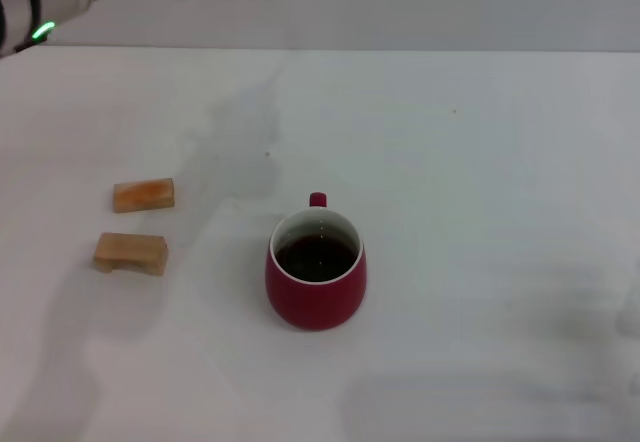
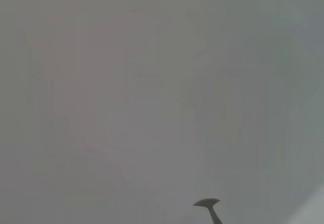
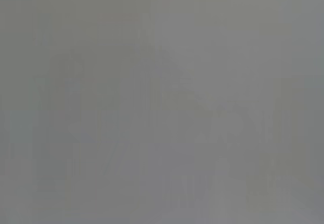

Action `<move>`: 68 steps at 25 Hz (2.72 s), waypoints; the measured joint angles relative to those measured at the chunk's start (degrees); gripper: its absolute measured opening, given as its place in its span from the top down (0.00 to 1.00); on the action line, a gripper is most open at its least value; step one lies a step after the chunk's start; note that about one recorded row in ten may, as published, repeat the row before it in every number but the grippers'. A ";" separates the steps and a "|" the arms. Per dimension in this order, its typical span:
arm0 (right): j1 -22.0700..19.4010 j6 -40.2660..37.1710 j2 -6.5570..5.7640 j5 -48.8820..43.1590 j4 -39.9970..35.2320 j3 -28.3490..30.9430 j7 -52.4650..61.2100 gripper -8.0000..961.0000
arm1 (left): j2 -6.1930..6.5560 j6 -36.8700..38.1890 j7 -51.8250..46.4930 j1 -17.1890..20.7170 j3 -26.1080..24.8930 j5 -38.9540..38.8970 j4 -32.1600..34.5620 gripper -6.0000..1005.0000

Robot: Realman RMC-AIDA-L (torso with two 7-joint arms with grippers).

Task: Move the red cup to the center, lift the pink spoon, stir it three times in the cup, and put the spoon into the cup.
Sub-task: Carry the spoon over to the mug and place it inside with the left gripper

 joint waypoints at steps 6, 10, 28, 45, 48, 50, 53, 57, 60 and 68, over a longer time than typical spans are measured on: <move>-1.01 -1.36 0.00 2.83 -0.08 0.22 0.00 0.99 | -0.07 -21.04 5.34 -4.08 -7.35 -7.65 6.84 0.82; -1.74 -1.85 0.00 6.37 -0.40 0.20 0.00 0.99 | -0.13 -29.56 5.61 -6.43 -9.75 -8.58 9.44 0.82; -1.66 -1.86 0.01 19.73 -2.07 0.45 0.00 0.99 | -0.18 -48.57 11.68 -14.76 -11.46 -9.88 9.51 0.82; -0.72 0.42 -0.09 19.84 -2.47 1.07 0.00 0.99 | -0.22 -46.99 13.67 -13.51 -10.83 -9.18 9.71 0.82; -0.57 0.54 -0.04 19.84 -2.47 1.06 0.00 0.99 | -0.24 -45.42 14.26 -12.60 -10.53 -9.13 9.69 0.82; -0.59 0.55 0.01 19.84 -2.42 1.05 0.00 0.99 | -0.26 -44.35 14.41 -11.90 -10.31 -9.08 9.67 0.82; -0.76 0.56 0.06 19.84 -2.31 1.02 0.00 0.99 | -0.27 -42.03 14.50 -10.77 -10.01 -9.05 9.67 0.82; -0.97 0.56 0.09 19.84 -2.11 0.86 0.00 0.99 | -0.27 -39.86 15.69 -9.25 -9.42 -9.05 9.74 0.82; -1.01 0.61 0.09 19.84 -2.07 0.86 0.00 0.99 | -0.27 -40.69 16.61 -9.25 -9.27 -9.06 9.79 0.82; -0.99 1.58 0.13 20.96 -2.37 1.05 0.00 0.99 | -0.24 -50.60 16.32 -13.46 -10.85 -9.65 10.01 0.82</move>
